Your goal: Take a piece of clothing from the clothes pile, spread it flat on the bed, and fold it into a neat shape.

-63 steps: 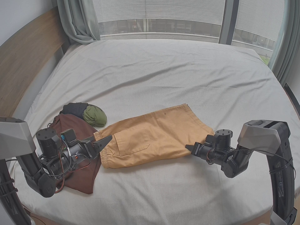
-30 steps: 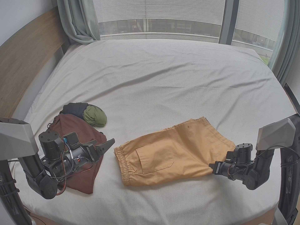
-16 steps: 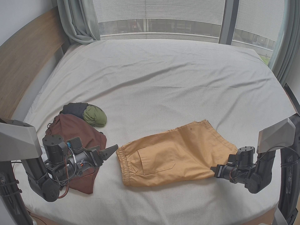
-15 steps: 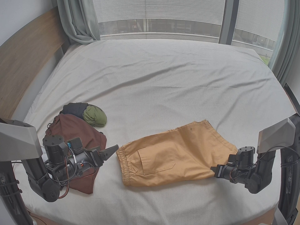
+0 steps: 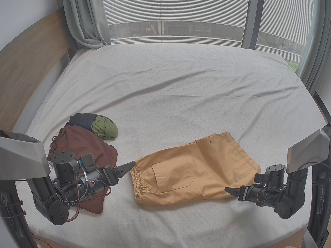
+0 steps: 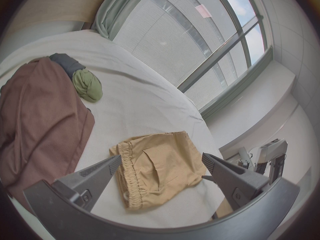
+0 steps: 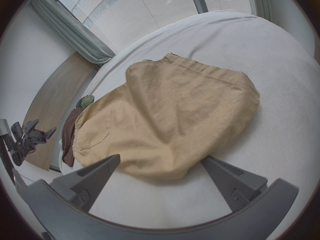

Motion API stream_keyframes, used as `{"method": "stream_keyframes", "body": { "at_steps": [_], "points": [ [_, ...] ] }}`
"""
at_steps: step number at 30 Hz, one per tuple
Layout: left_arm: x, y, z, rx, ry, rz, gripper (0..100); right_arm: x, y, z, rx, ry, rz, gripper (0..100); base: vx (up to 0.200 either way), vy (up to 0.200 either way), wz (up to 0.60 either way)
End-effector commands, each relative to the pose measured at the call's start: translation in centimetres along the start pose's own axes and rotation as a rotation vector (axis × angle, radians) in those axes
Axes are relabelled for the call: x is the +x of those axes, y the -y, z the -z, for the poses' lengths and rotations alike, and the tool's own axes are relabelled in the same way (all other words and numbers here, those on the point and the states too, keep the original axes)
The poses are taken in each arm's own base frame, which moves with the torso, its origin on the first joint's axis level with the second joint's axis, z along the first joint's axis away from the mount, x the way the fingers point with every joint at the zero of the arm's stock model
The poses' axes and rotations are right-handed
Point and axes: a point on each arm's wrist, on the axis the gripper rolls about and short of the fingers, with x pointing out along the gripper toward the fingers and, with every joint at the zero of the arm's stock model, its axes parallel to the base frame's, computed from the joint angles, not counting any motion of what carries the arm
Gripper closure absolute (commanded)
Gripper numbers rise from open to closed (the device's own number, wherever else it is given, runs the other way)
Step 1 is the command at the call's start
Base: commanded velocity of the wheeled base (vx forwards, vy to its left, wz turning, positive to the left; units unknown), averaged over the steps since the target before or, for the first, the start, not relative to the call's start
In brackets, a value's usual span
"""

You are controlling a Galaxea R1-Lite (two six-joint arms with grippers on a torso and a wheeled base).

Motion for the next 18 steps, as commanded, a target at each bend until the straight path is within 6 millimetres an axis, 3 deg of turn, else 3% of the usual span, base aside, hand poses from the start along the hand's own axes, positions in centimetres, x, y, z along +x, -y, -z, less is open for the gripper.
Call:
{"method": "stream_keyframes", "body": {
  "at_steps": [1,9,18],
  "points": [
    [0.1,0.6,0.4,-0.045,-0.016,0.018,0,-2.0,-1.5,0.2,-0.027,-0.005,-0.043,0,0.000,0.000,0.00],
    [0.1,0.3,0.9,-0.066,-0.033,0.001,0,-4.6,-3.6,-0.1,-0.072,0.000,-0.182,0,0.000,0.000,0.00],
    [0.8,-0.5,1.8,-0.081,-0.062,-0.031,0,-4.3,-4.8,-2.1,-0.104,0.072,-0.305,0,0.000,0.000,0.00]
  ]
}}
